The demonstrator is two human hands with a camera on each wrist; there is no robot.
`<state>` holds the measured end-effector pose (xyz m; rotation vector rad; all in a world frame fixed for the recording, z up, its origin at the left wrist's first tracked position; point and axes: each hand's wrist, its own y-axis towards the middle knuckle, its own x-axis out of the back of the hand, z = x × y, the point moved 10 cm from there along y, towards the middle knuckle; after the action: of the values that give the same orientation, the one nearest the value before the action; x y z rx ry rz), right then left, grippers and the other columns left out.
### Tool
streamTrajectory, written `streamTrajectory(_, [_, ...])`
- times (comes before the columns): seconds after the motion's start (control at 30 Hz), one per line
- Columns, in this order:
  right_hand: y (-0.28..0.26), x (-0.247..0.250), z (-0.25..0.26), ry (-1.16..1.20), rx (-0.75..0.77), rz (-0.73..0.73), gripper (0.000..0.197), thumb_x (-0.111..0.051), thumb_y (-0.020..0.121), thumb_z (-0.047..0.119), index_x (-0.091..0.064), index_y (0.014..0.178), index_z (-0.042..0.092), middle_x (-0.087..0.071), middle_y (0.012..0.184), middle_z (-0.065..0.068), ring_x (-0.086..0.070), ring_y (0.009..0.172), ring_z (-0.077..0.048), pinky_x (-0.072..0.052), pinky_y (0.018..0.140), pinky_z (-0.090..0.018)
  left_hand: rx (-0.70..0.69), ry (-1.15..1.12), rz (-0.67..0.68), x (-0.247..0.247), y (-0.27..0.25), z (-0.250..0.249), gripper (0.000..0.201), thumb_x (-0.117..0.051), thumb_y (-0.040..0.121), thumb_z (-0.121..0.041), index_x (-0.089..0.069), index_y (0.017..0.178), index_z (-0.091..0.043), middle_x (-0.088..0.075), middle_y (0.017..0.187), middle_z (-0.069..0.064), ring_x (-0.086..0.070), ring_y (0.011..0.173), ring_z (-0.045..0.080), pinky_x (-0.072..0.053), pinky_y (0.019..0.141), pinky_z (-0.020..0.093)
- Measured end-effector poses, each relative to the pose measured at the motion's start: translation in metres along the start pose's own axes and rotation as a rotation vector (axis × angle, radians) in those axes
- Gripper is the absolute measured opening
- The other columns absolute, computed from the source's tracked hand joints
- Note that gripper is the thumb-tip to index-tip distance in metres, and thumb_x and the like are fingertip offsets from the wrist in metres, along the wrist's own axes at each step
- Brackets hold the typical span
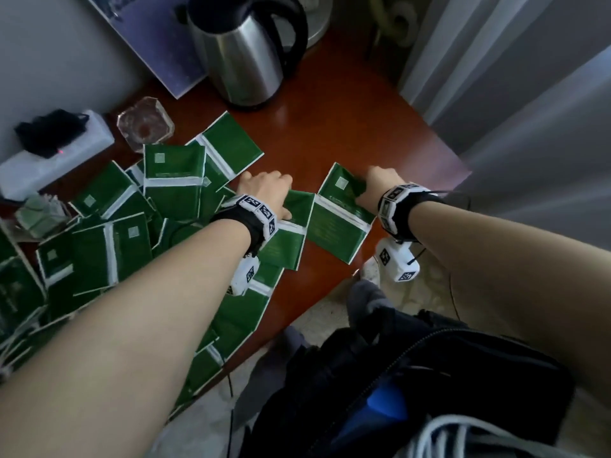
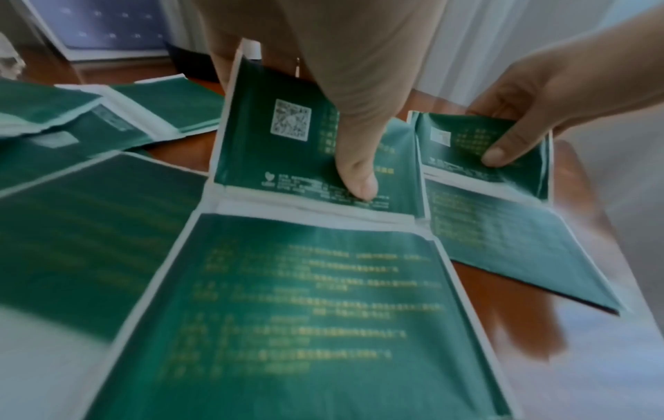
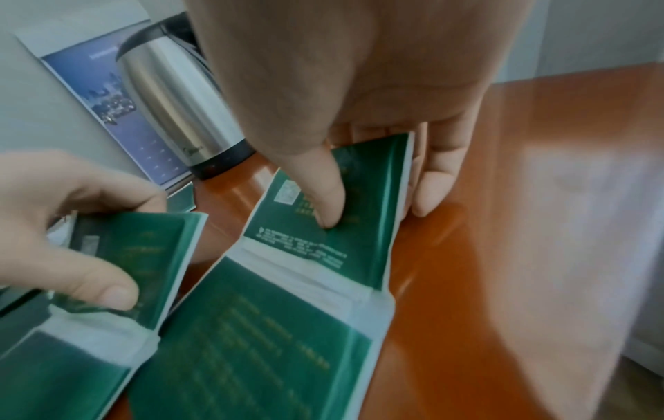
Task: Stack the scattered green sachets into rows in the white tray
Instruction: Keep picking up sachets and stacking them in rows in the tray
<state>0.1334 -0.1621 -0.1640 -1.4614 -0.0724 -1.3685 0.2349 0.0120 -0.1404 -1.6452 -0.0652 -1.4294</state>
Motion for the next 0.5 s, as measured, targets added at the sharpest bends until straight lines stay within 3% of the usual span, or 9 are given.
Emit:
streamTrajectory(0.07, [0.015,0.025,-0.01,-0.033,0.046,0.002,0.017,-0.06,0.087,0.018,-0.056,0.102,0.013,-0.061,0.087,-0.008,-0.062,0.07,-0.027,-0.059,0.063,-0.038,0.082,-0.06,0.031,0.011,0.018,-0.008,0.054,-0.073,0.081,-0.051,-0.052,0.122,-0.022,-0.063,0.118,0.004,-0.061,0.109,0.028,-0.038,0.098,0.045])
streamTrajectory(0.17, [0.032,0.064,-0.025,-0.131,0.117,-0.014,0.015,-0.058,0.089,0.015,-0.054,0.103,0.01,-0.059,0.088,-0.01,-0.058,0.068,-0.028,-0.049,0.057,-0.032,0.163,-0.127,0.024,0.033,0.039,-0.021,0.052,-0.072,0.081,-0.054,-0.054,0.119,-0.023,-0.067,0.112,0.007,-0.064,0.104,0.031,-0.044,0.094,0.044])
streamTrajectory(0.33, [0.046,0.117,-0.027,-0.231,0.222,-0.067,0.021,-0.054,0.089,0.005,-0.053,0.109,0.008,-0.054,0.087,-0.011,-0.053,0.063,-0.024,-0.042,0.053,-0.028,0.226,-0.231,-0.068,0.069,0.052,-0.029,0.04,-0.072,0.084,-0.049,-0.057,0.109,-0.021,-0.066,0.105,0.009,-0.064,0.094,0.032,-0.05,0.071,0.036])
streamTrajectory(0.43, [0.04,0.129,-0.021,-0.31,0.285,-0.069,0.023,-0.056,0.087,0.006,-0.053,0.109,0.011,-0.056,0.095,-0.012,-0.055,0.07,-0.028,-0.045,0.059,-0.033,0.213,-0.3,-0.121,0.076,0.046,-0.032,0.03,-0.073,0.084,-0.044,-0.056,0.098,-0.023,-0.062,0.104,0.003,-0.062,0.093,0.028,-0.046,0.068,0.034])
streamTrajectory(0.5, [0.032,0.119,-0.014,-0.437,0.346,-0.033,0.029,-0.061,0.085,0.009,-0.051,0.111,0.011,-0.054,0.101,-0.01,-0.054,0.079,-0.029,-0.048,0.065,-0.038,0.171,-0.397,-0.137,0.067,0.036,-0.039,0.034,-0.076,0.081,-0.044,-0.055,0.099,-0.026,-0.055,0.109,-0.002,-0.059,0.099,0.023,-0.044,0.072,0.034])
